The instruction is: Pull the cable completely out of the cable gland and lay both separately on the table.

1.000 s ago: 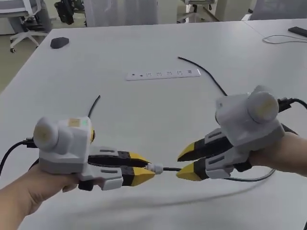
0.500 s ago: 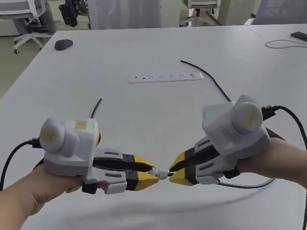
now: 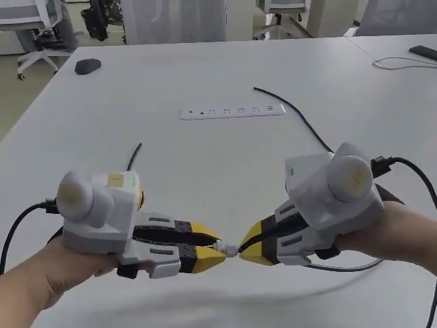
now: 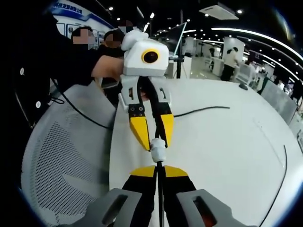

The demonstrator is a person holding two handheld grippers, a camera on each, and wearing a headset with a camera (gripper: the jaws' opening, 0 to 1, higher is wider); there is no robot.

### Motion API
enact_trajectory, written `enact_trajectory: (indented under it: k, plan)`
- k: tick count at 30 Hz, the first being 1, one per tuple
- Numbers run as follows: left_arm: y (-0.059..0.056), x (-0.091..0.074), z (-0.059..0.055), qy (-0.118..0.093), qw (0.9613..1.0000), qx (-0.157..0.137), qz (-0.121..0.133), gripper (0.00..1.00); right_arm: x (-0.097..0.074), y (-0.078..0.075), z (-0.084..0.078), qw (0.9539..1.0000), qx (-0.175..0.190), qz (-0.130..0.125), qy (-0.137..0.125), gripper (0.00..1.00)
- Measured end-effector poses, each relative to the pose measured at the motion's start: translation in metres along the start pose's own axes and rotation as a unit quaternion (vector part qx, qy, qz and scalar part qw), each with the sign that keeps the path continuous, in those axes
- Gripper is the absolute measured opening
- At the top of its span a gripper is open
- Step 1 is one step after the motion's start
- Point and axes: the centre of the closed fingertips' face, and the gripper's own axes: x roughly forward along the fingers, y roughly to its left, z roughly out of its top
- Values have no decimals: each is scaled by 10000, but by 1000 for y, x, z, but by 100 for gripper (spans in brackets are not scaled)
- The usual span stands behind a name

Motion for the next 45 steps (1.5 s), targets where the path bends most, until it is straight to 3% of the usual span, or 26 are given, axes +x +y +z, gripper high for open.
enact_trajectory:
  k: [8,13,17,20,25,29,38,41,45]
  plan:
    - [3,-6,0,13,9999,22,104,15,-17,-8,-26,9996,118,-223,149,0]
    - [4,-9,-2,78,9999,60,139,15,-31,-13,-52,9982,301,-417,295,0]
    - [5,-11,-3,104,9998,52,182,15,-45,-23,-79,9948,420,-728,580,0]
    - [5,-13,-4,119,9997,57,196,15,-54,-24,-90,9931,610,-821,572,0]
    - [5,-13,-4,138,9996,84,237,15,-61,-29,-111,9886,784,-1006,794,0]
    - [5,-13,-3,122,9995,86,265,15,-70,-39,-127,9840,860,-1273,897,0]
    - [3,-13,-5,95,9994,78,310,15,-82,-39,-156,9777,996,-1396,1213,0]
    - [2,-13,-5,93,9994,85,315,15,-84,-37,-162,9770,857,-1371,1391,0]
    - [1,-12,-5,84,9993,95,352,15,-84,-37,-162,9752,982,-1388,1417,1]
